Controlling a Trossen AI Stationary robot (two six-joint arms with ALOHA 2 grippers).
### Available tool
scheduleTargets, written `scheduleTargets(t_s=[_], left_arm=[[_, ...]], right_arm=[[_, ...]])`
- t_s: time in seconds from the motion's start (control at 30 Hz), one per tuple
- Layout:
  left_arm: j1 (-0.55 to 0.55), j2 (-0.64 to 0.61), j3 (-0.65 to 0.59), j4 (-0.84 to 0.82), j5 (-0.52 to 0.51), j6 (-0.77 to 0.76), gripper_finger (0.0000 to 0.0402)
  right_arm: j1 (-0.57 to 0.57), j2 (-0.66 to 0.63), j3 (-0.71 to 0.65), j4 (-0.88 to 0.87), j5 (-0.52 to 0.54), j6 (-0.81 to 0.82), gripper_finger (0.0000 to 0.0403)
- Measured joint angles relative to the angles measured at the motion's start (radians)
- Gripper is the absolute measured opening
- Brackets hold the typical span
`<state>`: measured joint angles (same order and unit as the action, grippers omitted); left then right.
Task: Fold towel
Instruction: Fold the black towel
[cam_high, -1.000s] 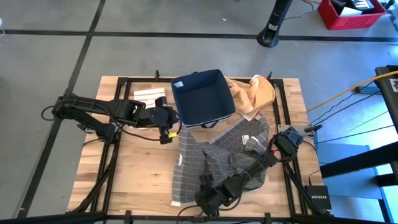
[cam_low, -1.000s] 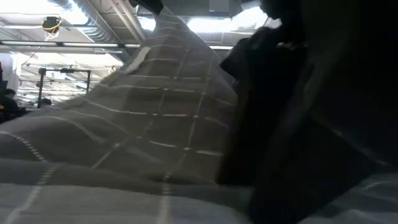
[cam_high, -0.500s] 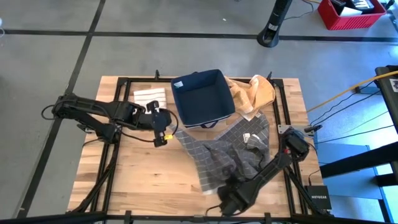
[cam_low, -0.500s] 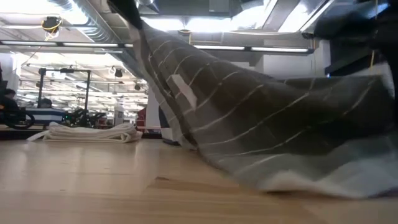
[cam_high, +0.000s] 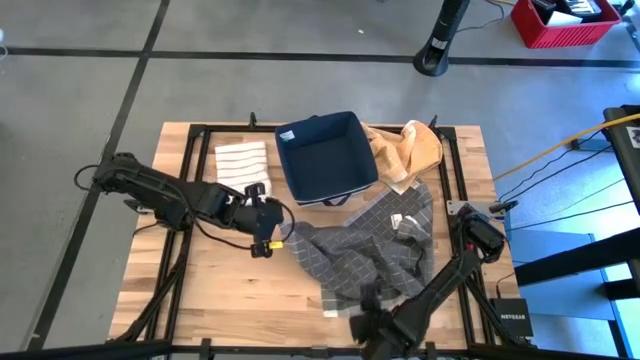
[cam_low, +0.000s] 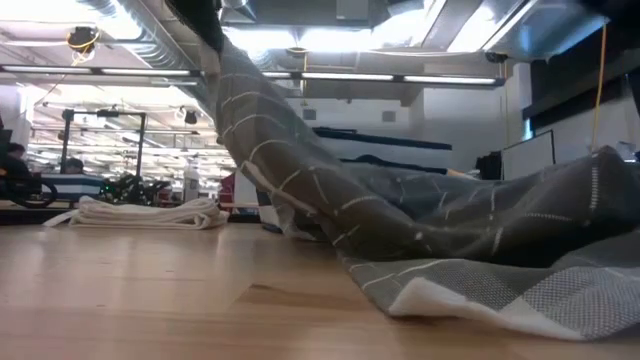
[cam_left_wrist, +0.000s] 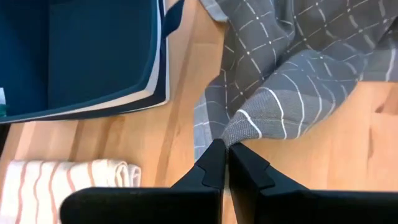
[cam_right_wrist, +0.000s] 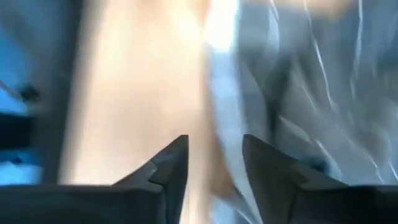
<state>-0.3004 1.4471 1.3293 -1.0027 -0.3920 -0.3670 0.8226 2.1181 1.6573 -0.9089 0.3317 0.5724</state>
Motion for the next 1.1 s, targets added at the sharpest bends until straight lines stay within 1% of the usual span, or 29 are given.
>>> scheduleTargets(t_s=[0.07, 0.2, 0.27, 0.3, 0.43, 0.57, 0.7, 0.8, 0.93, 0.97, 1.03, 1.1], left_arm=[[0.001, 0.014, 0.000, 0.000, 0.000, 0.000, 0.0005], [0.008, 0.022, -0.001, 0.004, -0.001, 0.012, 0.0006], [0.008, 0.022, -0.001, 0.005, -0.001, 0.013, 0.0003], [0.007, 0.022, -0.001, 0.005, -0.001, 0.017, 0.0002], [0.007, 0.022, -0.001, 0.004, -0.001, 0.023, 0.0005], [0.007, 0.022, -0.001, 0.003, -0.001, 0.034, 0.0005], [0.007, 0.022, -0.001, 0.003, -0.001, 0.032, 0.0002], [0.006, 0.022, -0.001, 0.002, -0.001, 0.033, 0.0005], [0.006, 0.022, -0.001, 0.003, -0.001, 0.030, 0.0005], [0.006, 0.022, -0.001, 0.004, -0.001, 0.030, 0.0003], [0.006, 0.022, -0.001, 0.003, -0.001, 0.033, 0.0002], [0.005, 0.021, -0.001, 0.001, -0.001, 0.033, 0.0003]], right_arm=[[0.007, 0.000, 0.001, 0.094, 0.049, -0.072, 0.0174], [0.009, 0.028, 0.002, 0.239, 0.218, -0.133, 0.0183], [-0.007, 0.063, 0.002, 0.287, 0.244, -0.163, 0.0181], [-0.017, 0.081, 0.001, 0.310, 0.238, -0.174, 0.0180], [-0.062, 0.147, 0.001, 0.373, 0.156, -0.193, 0.0169], [-0.091, 0.171, 0.003, 0.355, 0.163, -0.172, 0.0150], [-0.104, 0.171, 0.005, 0.334, 0.121, -0.128, 0.0124], [-0.102, 0.172, 0.005, 0.304, 0.124, -0.120, 0.0091], [-0.102, 0.172, 0.005, 0.280, 0.138, -0.125, 0.0017], [-0.102, 0.172, 0.004, 0.276, 0.152, -0.127, 0.0010], [-0.098, 0.165, 0.001, 0.251, 0.191, -0.105, 0.0011], [-0.081, 0.144, -0.006, 0.187, 0.225, -0.088, 0.0005]])
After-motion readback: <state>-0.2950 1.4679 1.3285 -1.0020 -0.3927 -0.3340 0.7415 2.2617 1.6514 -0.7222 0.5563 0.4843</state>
